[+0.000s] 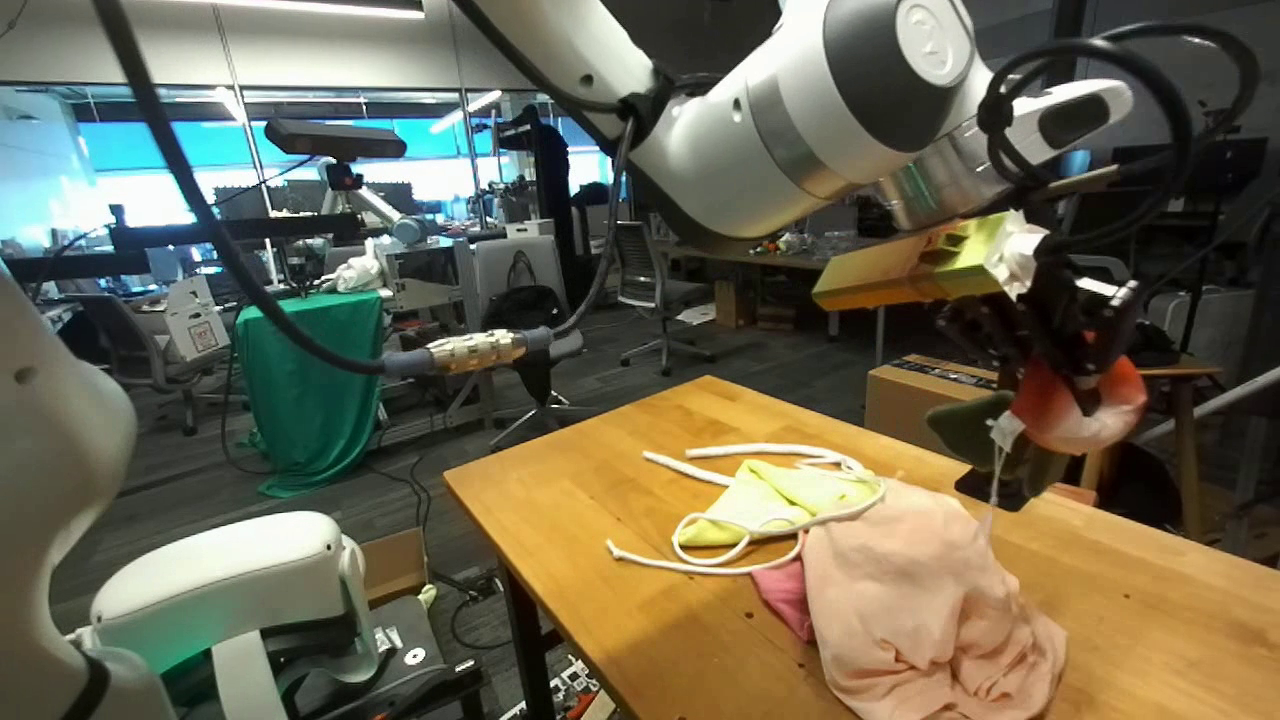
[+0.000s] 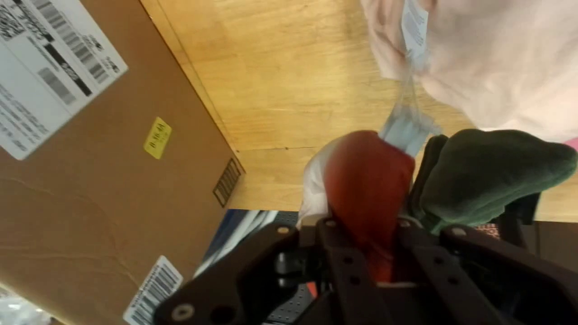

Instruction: Pick up the clothes from the table and put them around the table.

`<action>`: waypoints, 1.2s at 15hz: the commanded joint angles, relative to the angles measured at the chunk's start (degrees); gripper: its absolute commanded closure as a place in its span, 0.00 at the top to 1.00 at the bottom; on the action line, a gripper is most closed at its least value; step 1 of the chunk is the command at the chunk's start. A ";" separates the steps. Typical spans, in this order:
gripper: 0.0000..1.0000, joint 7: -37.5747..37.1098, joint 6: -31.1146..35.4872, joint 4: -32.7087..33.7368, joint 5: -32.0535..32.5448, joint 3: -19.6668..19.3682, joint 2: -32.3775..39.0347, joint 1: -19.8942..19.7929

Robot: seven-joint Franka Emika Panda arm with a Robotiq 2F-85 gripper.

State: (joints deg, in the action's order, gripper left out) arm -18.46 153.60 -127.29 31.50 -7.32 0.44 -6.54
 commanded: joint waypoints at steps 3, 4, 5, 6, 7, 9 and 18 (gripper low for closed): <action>0.04 -12.95 -3.97 7.16 8.21 -3.34 4.97 -2.08; 0.04 -15.73 -4.91 8.30 9.92 -4.00 5.94 -1.97; 0.04 -18.89 -5.93 9.62 12.16 -4.81 7.11 -1.83; 0.04 -22.27 -6.99 10.76 14.43 -5.51 8.09 -1.53; 0.04 -25.76 -8.18 12.50 16.96 -6.29 9.50 -1.38; 0.04 -32.52 -10.71 14.89 21.26 -7.27 11.62 -0.91; 0.04 -46.30 -21.76 20.18 26.13 -7.26 16.61 -0.89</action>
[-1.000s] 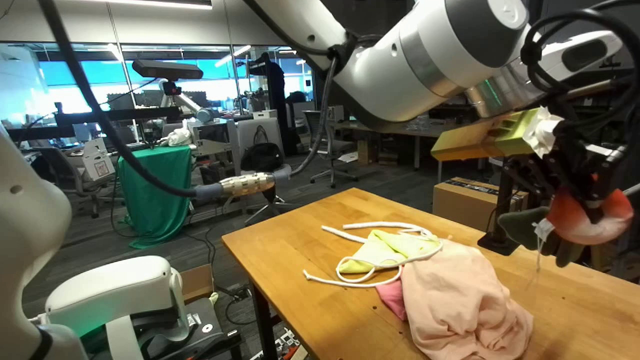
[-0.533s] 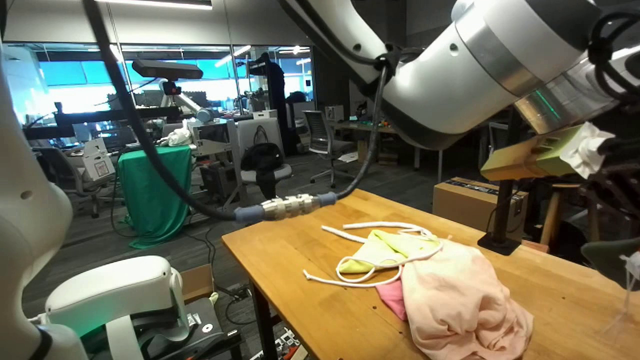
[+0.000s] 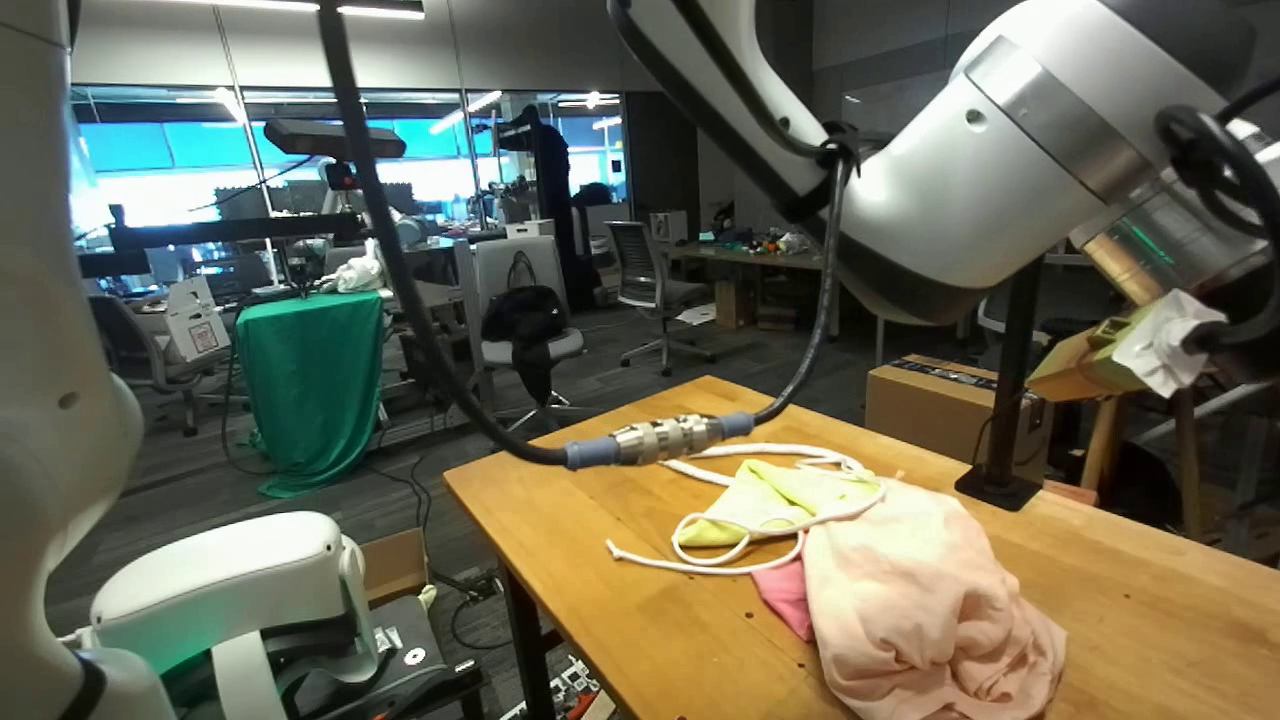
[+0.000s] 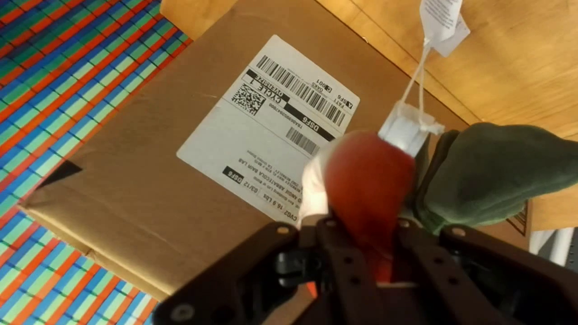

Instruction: Pick up the clothes from the table and put them around the table.

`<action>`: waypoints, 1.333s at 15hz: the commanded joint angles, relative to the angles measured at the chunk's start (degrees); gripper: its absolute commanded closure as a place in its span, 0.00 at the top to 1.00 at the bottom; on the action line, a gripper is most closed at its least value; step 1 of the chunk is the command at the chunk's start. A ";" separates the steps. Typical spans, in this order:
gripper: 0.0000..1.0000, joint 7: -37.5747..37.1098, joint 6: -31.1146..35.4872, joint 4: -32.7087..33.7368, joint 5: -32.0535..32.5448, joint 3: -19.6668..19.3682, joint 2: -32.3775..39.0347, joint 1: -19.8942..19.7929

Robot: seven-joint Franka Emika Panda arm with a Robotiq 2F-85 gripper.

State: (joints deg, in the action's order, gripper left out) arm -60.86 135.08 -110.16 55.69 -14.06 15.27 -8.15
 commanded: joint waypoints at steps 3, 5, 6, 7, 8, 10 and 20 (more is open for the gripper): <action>0.04 -6.22 -5.43 3.79 2.30 -0.50 2.32 0.62; 0.04 -7.32 -6.70 4.27 2.32 -0.42 2.68 0.56; 0.04 -7.48 -7.12 4.40 2.09 -0.31 2.75 0.46; 0.09 -7.43 -7.45 4.46 1.79 -0.18 2.79 0.34; 0.40 -7.25 -7.50 4.52 1.68 -0.09 2.85 0.27; 0.45 -7.54 -7.88 4.71 1.83 -0.07 3.04 0.33; 1.00 -7.24 -8.29 5.05 1.87 0.18 3.62 0.41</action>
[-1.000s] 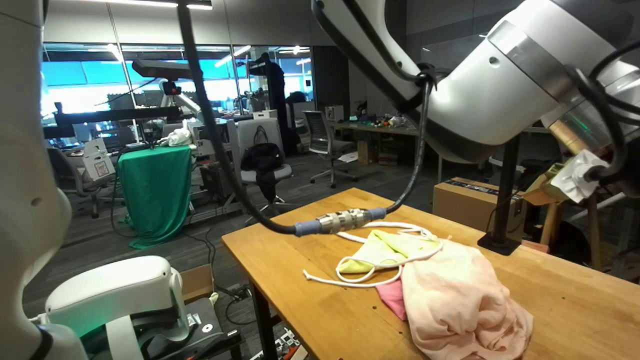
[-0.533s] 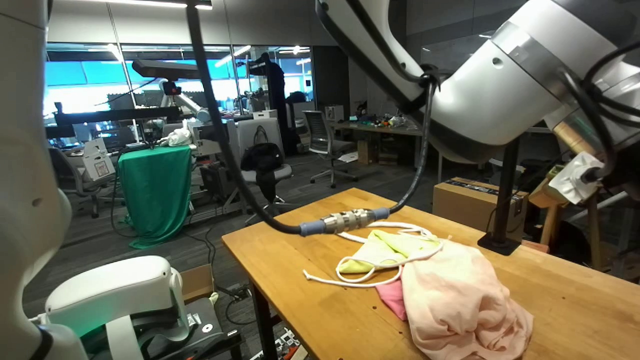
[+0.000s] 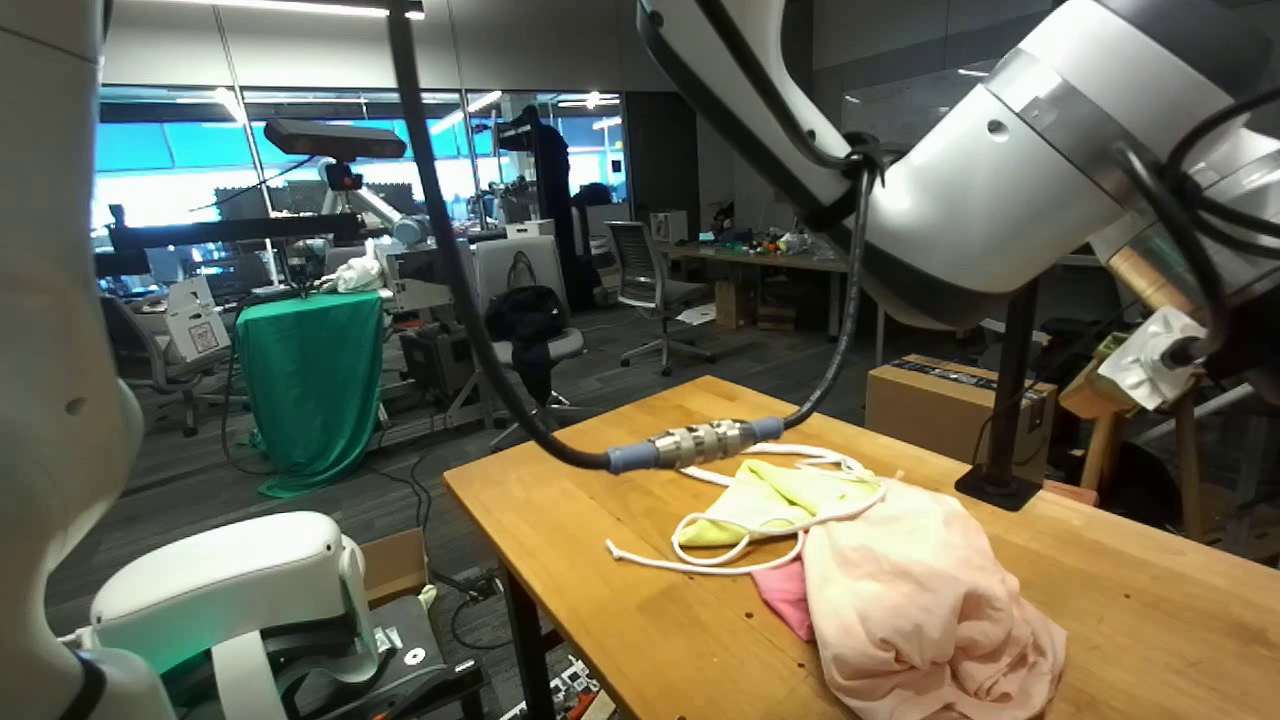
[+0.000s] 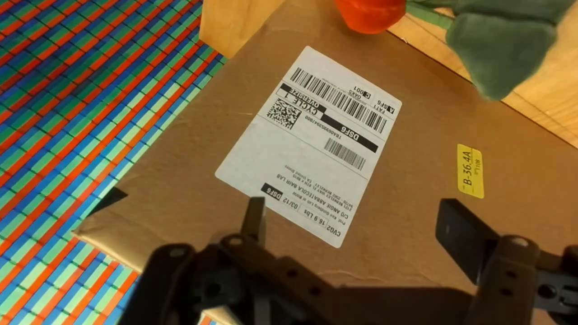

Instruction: Pick up the clothes from the table and put them around the table.

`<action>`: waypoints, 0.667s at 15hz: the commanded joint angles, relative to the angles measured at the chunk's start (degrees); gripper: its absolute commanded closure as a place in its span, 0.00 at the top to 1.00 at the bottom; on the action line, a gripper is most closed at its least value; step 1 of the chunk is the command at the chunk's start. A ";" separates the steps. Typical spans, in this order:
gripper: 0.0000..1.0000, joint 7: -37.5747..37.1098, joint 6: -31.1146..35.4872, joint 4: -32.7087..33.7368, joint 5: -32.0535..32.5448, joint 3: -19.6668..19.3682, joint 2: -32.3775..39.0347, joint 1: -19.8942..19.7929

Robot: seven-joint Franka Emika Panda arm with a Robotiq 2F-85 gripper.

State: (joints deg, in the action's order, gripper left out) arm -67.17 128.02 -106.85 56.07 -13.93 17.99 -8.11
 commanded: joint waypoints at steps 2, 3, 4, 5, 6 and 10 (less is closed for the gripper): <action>1.00 0.45 -0.28 0.74 0.75 0.67 0.52 0.29; 1.00 1.20 0.30 0.17 0.42 1.05 0.29 0.27; 1.00 2.80 1.86 -1.17 -0.33 1.90 -0.32 0.21; 1.00 4.36 3.10 -1.94 -0.79 2.54 -0.65 0.12; 1.00 6.75 5.62 -3.35 -1.87 3.54 -1.31 -0.18; 1.00 14.87 12.89 -7.42 -6.18 5.84 -2.72 0.15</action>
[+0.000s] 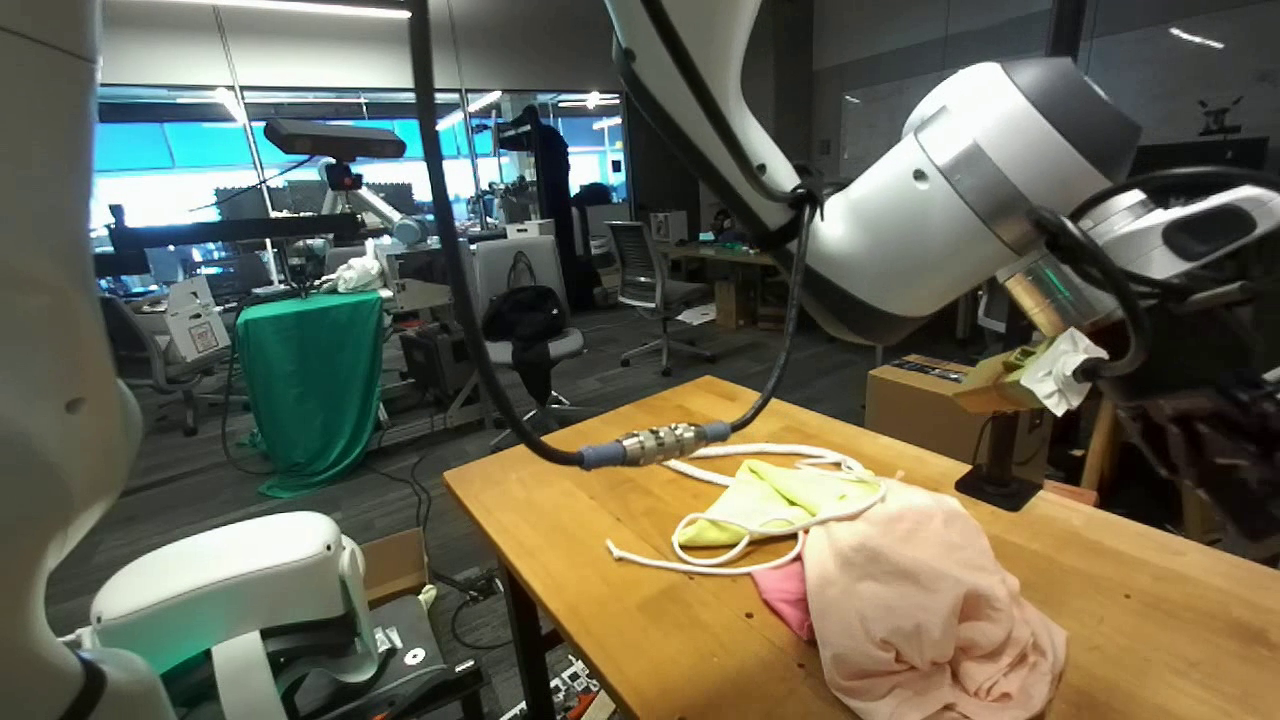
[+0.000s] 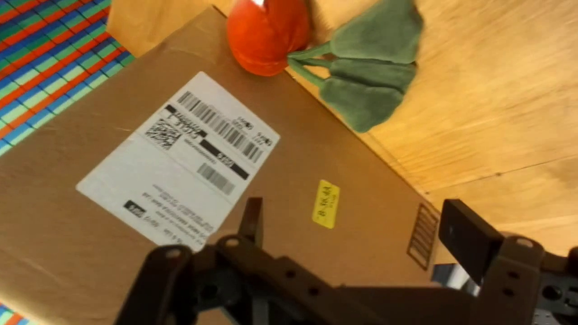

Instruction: Pick up the clothes from the table and put them around the table.

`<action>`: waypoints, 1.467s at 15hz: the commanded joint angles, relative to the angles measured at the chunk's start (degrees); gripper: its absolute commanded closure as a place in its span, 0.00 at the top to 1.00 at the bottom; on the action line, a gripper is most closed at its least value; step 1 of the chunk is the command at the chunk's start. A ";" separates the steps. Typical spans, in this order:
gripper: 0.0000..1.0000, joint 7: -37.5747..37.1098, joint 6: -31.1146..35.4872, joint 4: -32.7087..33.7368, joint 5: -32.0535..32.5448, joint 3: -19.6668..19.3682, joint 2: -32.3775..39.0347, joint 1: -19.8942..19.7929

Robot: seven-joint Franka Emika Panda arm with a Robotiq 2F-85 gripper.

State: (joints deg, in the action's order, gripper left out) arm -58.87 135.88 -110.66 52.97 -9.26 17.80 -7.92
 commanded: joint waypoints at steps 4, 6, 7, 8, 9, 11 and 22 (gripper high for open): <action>1.00 17.44 11.71 -7.87 -9.15 2.68 -3.64 0.33; 1.00 21.39 13.67 -10.02 -11.64 2.94 -4.24 1.41; 1.00 22.78 14.05 -10.70 -12.66 2.96 -4.46 2.12; 1.00 24.40 14.61 -11.37 -13.55 3.13 -4.58 2.89; 1.00 25.83 14.73 -11.94 -14.55 3.26 -4.79 3.65; 1.00 27.93 15.19 -12.95 -15.93 3.61 -4.93 5.49; 1.00 36.81 13.82 -16.46 -36.50 7.17 -4.99 10.70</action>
State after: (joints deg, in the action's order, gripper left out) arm -22.87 150.54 -125.15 22.73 -2.59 14.76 2.04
